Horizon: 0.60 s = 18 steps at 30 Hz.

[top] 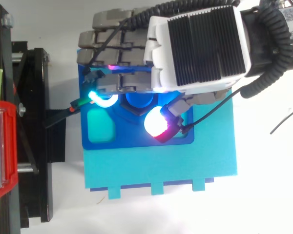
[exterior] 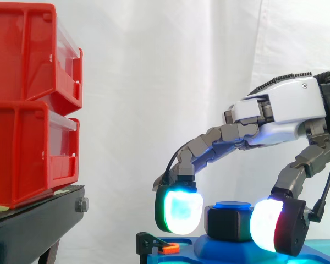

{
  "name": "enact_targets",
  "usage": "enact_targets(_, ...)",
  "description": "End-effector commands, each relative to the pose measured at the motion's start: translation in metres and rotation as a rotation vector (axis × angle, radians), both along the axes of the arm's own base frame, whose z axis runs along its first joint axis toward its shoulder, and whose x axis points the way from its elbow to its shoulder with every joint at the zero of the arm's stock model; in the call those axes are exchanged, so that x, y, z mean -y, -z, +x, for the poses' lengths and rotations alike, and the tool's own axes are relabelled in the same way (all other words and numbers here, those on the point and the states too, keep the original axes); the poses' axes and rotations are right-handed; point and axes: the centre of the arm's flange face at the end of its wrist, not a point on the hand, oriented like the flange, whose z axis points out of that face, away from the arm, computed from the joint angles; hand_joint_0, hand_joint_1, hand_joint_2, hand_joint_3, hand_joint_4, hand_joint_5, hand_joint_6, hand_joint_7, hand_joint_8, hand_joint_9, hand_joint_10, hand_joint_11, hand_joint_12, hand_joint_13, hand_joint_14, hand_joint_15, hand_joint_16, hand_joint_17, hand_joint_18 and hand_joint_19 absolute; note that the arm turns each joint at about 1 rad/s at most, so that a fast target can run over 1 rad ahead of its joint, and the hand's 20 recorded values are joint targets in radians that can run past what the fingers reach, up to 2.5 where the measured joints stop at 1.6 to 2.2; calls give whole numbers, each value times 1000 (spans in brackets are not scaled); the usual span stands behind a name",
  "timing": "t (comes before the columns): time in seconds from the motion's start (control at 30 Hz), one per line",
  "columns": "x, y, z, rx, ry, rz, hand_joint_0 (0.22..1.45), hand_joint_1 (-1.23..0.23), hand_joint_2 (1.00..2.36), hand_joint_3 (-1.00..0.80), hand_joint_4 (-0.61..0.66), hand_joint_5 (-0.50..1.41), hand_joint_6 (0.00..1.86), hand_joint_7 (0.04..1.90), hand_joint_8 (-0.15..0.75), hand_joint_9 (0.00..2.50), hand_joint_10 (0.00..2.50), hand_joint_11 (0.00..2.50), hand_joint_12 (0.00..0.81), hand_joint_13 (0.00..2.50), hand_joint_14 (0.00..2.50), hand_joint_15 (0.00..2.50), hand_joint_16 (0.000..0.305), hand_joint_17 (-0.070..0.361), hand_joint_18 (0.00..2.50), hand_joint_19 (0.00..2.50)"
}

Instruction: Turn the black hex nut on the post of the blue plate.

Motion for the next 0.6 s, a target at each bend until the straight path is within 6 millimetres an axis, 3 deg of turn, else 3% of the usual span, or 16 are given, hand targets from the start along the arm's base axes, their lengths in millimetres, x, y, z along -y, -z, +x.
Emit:
enact_targets(0.0, 0, 0, 0, -1, 0, 0, 546, -798, 1000, -492, 161, -213, 503, 950, 253, 281, 0, 0, 380, 285, 1, 63, 47, 106, 224, 214)
enact_targets(0.57, 1, 1, -2, -16, 3, 0, 536, -840, 1000, -500, 163, -213, 503, 954, 252, 275, 0, 0, 382, 283, 3, 55, 48, 107, 231, 210)
